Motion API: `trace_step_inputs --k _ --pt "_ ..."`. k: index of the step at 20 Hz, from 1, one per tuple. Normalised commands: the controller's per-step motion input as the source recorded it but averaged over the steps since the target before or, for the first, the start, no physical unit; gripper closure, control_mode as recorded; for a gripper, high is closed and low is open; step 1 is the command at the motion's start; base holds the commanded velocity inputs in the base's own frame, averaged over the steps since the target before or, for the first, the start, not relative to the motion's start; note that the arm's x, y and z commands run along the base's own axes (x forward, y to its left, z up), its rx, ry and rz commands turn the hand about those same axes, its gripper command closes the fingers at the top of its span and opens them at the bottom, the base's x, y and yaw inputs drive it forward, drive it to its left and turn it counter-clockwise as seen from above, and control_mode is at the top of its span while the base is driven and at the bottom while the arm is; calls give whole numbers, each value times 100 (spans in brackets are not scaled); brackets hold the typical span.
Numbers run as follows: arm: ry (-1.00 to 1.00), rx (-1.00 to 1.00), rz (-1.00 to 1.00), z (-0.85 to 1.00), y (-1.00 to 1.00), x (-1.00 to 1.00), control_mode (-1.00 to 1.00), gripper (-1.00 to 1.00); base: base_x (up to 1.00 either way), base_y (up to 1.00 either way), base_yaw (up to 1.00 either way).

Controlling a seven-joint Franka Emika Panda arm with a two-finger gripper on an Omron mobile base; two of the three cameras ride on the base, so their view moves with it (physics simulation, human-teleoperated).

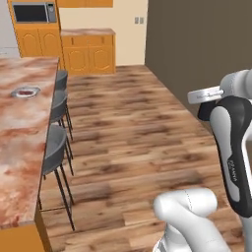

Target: Retrieve the shaker from the cabinet and place it next the steak on a plate on the dining table.

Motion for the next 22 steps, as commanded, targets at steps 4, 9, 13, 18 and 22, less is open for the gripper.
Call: trace_step_inputs --k 4,9,13,18,22 --pt "0 0 0 0 0 0 100 100 100 0 0" --pt "0 0 0 0 0 0 100 100 100 0 0" --pt "0 0 0 0 0 0 100 100 100 0 11" --pt "0 0 0 0 0 0 100 100 100 0 24" --pt "0 0 0 0 0 0 100 100 100 0 28"
